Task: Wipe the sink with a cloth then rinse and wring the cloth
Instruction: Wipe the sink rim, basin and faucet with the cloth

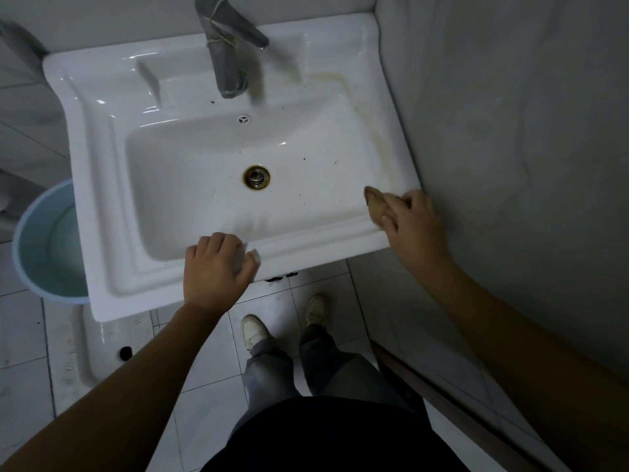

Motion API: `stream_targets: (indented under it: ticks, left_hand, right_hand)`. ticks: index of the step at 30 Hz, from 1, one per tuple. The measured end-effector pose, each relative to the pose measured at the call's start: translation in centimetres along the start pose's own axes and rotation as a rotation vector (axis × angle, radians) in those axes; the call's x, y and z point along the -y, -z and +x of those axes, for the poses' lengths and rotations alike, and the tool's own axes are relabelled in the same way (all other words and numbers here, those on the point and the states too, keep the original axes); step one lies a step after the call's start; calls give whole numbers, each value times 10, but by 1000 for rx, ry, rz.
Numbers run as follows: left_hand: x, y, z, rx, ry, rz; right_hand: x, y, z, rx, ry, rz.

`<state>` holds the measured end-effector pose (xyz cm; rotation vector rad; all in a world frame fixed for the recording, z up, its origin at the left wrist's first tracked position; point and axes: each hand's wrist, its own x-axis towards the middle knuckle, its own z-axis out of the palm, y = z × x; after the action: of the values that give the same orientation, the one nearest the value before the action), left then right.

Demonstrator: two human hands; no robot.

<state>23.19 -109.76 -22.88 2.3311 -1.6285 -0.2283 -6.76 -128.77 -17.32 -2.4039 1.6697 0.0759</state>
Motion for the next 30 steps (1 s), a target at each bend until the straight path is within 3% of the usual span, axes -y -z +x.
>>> stream_targets:
  ticks: [9, 23, 30]
  left_hand:
    - [9, -4, 7, 4, -77, 14]
    - [7, -4, 6, 58, -46, 70]
    - [4, 0, 7, 77, -54, 69]
  right_hand:
    - [21, -8, 62, -67, 6, 88]
    - [91, -9, 252, -230, 53, 120]
    - [77, -11, 247, -247, 120, 157]
